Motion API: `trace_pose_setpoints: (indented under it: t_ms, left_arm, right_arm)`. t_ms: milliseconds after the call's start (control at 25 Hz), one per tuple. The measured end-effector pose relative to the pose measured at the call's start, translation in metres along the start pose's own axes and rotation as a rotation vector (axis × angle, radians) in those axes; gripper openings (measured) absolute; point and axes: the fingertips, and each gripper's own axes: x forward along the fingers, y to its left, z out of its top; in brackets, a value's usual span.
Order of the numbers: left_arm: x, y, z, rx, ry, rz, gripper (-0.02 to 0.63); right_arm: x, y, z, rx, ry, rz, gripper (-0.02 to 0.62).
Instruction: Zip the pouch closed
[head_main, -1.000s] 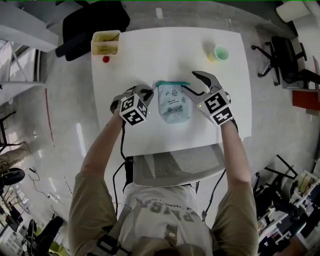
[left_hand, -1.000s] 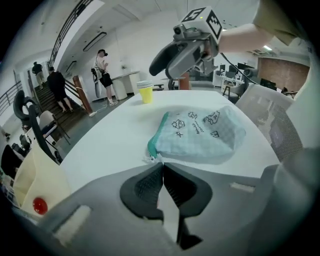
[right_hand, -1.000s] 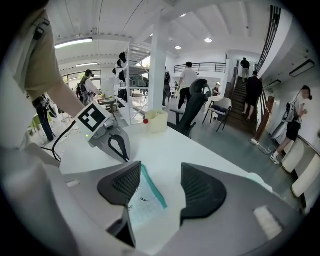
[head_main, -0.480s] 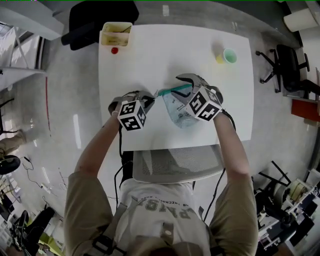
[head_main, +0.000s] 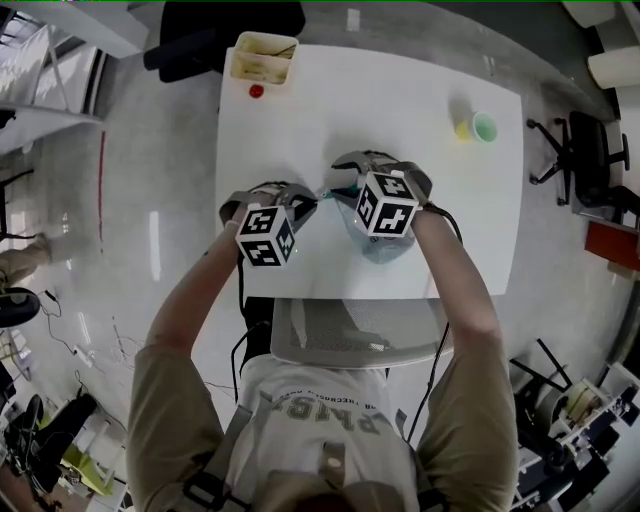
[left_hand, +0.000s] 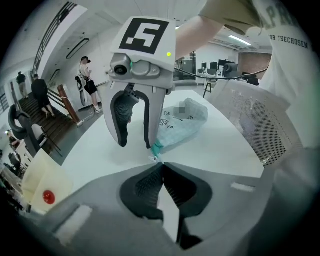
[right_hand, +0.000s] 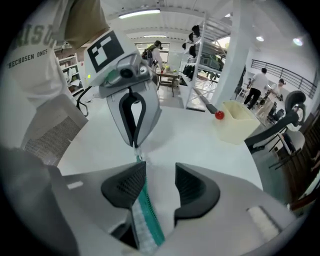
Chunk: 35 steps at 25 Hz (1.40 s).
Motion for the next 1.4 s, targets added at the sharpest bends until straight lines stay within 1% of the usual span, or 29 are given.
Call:
trace_pose_setpoints:
  t_ms: [200, 400, 560, 640, 680, 760, 920, 1000, 1160, 1240, 1400]
  left_arm:
    - [-0.006, 0.002, 0.003, 0.032, -0.006, 0.021, 0.012]
    - [-0.008, 0.000, 0.003, 0.070, 0.001, 0.018, 0.012]
    - [-0.009, -0.001, 0.005, 0.069, -0.007, 0.013, 0.012]
    - [-0.009, -0.001, 0.006, 0.069, -0.012, 0.017, 0.012]
    - [-0.010, 0.000, 0.006, 0.070, -0.013, 0.018, 0.012]
    - [-0.010, 0.001, 0.007, 0.073, -0.013, 0.018, 0.012]
    - [-0.011, 0.003, 0.006, 0.071, -0.015, 0.023, 0.012]
    - [-0.011, 0.006, 0.005, 0.064, -0.014, 0.030, 0.012]
    - [-0.010, 0.012, 0.002, 0.047, -0.015, 0.044, 0.011]
    - [-0.010, 0.015, 0.000, 0.036, -0.021, 0.056, 0.011]
    - [-0.012, 0.019, 0.000, 0.016, -0.035, 0.076, 0.011]
  right_arm:
    - [0.009, 0.008, 0.000, -0.072, 0.033, 0.062, 0.175]
    - [0.013, 0.014, 0.000, -0.119, 0.051, 0.123, 0.170]
    - [0.011, 0.007, 0.003, -0.125, 0.043, 0.139, 0.170]
    - [0.012, 0.006, 0.002, -0.144, 0.055, 0.155, 0.167]
    - [0.013, 0.007, -0.001, -0.164, 0.068, 0.170, 0.165]
    - [0.016, 0.012, -0.004, -0.204, 0.094, 0.208, 0.143]
    - [0.019, 0.024, -0.007, -0.246, 0.115, 0.295, 0.141]
    - [0.021, 0.030, -0.006, -0.266, 0.117, 0.320, 0.141]
    - [0.027, 0.036, -0.004, -0.287, 0.103, 0.333, 0.138]
    - [0.029, 0.037, -0.002, -0.279, 0.087, 0.337, 0.121]
    - [0.029, 0.037, -0.002, -0.257, 0.062, 0.331, 0.066]
